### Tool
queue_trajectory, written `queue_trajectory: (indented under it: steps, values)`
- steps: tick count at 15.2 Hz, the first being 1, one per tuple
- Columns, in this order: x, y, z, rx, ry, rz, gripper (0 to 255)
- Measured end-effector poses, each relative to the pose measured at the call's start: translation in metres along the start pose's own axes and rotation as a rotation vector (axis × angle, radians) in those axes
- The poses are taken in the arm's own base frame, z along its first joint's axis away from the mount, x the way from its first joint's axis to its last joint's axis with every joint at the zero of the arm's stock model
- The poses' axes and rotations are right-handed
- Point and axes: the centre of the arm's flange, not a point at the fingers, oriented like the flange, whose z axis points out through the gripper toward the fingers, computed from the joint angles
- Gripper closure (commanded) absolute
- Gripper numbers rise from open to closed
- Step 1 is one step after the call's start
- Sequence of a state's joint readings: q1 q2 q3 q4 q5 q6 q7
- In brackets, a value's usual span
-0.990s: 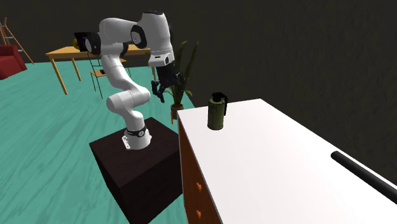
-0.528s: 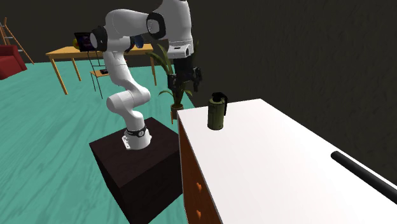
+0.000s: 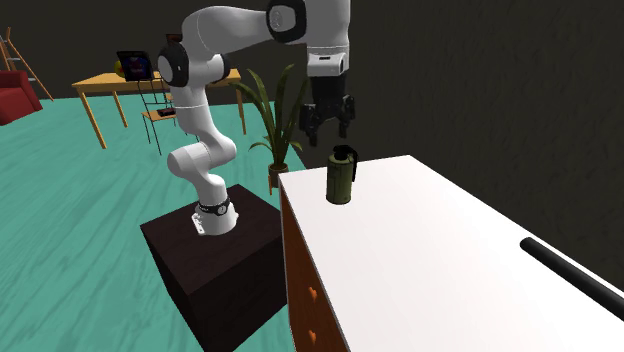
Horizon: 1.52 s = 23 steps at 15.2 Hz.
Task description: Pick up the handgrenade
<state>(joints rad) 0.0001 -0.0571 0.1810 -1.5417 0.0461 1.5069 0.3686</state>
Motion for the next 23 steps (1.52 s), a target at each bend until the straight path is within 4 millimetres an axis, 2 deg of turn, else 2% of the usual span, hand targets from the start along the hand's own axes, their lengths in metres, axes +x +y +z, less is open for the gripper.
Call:
queue_trajectory:
  steps: [1,3,9,10,20,23]
  values:
    - [0.010,-0.006,-0.004,-0.002,-0.003,0.003,0]
    - [0.017,-0.008,0.001,-0.004,-0.006,0.006,0]
    - [0.020,-0.009,0.030,-0.005,-0.007,0.007,0]
    - [0.020,-0.008,0.032,-0.005,-0.007,0.007,255]
    - [0.019,-0.008,0.033,-0.004,-0.004,0.006,255]
    - [0.019,-0.008,0.023,-0.005,-0.006,0.007,255]
